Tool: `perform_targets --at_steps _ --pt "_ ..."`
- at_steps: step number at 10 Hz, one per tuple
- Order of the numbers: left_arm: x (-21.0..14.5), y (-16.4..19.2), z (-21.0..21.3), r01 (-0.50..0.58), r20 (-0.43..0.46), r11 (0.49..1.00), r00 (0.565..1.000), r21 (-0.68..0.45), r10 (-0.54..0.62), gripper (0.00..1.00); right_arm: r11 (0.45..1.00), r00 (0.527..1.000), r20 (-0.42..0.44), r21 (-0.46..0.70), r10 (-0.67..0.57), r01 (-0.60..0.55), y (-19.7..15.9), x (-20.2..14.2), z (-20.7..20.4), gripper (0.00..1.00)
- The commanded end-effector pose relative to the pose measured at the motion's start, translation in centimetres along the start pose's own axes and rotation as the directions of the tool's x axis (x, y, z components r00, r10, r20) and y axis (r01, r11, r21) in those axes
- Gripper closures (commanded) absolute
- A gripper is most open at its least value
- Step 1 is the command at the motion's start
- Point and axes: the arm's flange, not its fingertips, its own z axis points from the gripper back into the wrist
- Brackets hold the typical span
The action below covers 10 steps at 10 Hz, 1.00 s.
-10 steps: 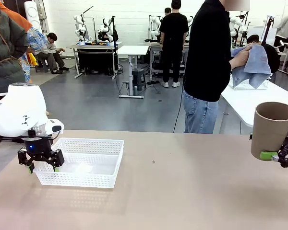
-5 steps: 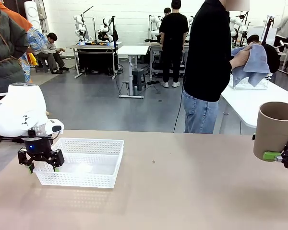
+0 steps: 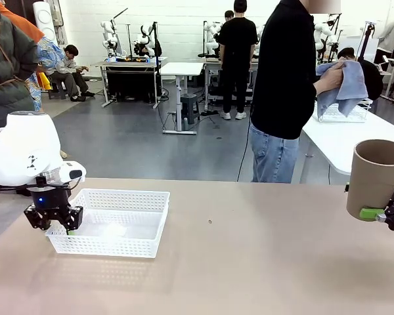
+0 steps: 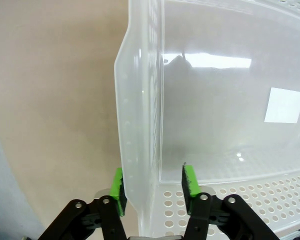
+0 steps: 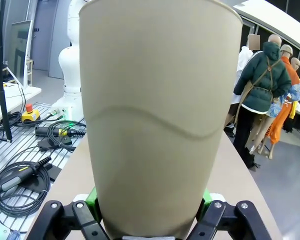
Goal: Clean and organize the cups into the basket.
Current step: Pick up the Organizing basket and move it to the center of the table, then pick up the Reusable plastic cup from the right side of the table and place it inside the Organizing basket.
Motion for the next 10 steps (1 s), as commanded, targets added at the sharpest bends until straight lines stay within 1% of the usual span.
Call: perform_targets --at_steps 1,2,5,7,8,9,10 --pt "-0.5 0.4 0.2 0.000 -0.011 1.000 1.000 -0.021 -0.001 0.86 1.000 1.000 0.001 0.000 0.000 0.000 0.0 0.0 0.0 0.23" --pt "-0.4 0.5 0.1 -0.019 -0.016 0.999 1.000 -0.027 0.019 1.00 1.000 1.000 0.001 0.000 0.000 0.000 0.0 0.0 0.0 0.23" --pt "-0.2 0.5 0.2 -0.068 -0.050 0.997 0.997 -0.037 0.066 1.00 1.000 1.000 0.001 0.000 0.000 0.000 0.0 0.0 0.0 0.23" --pt "-0.3 0.5 0.3 -0.078 -0.055 0.996 0.996 -0.037 0.076 1.00 1.000 1.000 0.001 0.000 0.000 0.000 0.0 0.0 0.0 0.23" --pt "-0.3 -0.1 0.3 -0.097 -0.057 0.995 0.994 -0.032 0.095 1.00 1.000 1.000 0.001 0.000 0.000 0.000 0.0 0.0 0.0 0.23" --pt "-0.6 -1.6 0.5 -0.126 -0.031 0.992 0.992 -0.020 0.125 1.00 1.000 1.000 0.001 0.000 0.000 0.000 0.0 0.0 0.0 0.23" --pt "-0.9 -3.9 1.6 -0.183 -0.044 0.983 0.982 -0.001 0.183 1.00 1.000 1.000 0.001 0.000 0.000 0.000 0.0 0.0 0.0 0.23"
